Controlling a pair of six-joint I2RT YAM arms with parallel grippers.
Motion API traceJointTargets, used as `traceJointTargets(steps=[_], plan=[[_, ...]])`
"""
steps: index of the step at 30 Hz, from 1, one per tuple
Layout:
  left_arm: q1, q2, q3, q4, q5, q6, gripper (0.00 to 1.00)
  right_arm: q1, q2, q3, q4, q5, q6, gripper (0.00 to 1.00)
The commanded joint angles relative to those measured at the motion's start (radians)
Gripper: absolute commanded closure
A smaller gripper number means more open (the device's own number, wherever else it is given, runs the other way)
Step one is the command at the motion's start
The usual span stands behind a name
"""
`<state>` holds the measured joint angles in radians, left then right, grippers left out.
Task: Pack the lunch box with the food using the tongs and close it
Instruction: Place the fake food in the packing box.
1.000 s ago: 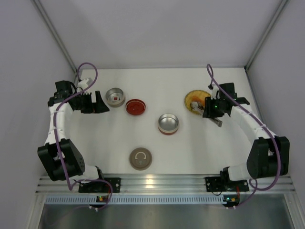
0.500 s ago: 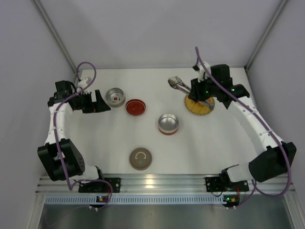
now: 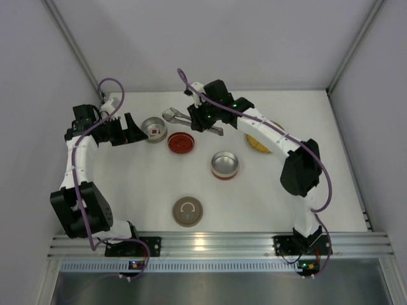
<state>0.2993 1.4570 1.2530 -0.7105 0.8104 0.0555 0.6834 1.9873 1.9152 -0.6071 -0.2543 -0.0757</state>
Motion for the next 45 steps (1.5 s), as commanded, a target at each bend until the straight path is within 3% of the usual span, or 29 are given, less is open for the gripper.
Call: traceJointTargets(steps=[1, 21, 45], plan=[[0.009, -0.014, -0.018, 0.072, -0.001, -0.031, 0.02, 0.064, 0.071, 0.151, 0.082, 0.007, 0.017, 0.82], [0.043, -0.012, -0.043, 0.197, -0.034, -0.114, 0.02, 0.113, 0.337, 0.326, 0.227, 0.049, 0.068, 0.75], [0.066, 0.029, -0.038, 0.213, -0.016, -0.118, 0.02, 0.114, 0.415, 0.338, 0.293, 0.056, 0.145, 0.69]])
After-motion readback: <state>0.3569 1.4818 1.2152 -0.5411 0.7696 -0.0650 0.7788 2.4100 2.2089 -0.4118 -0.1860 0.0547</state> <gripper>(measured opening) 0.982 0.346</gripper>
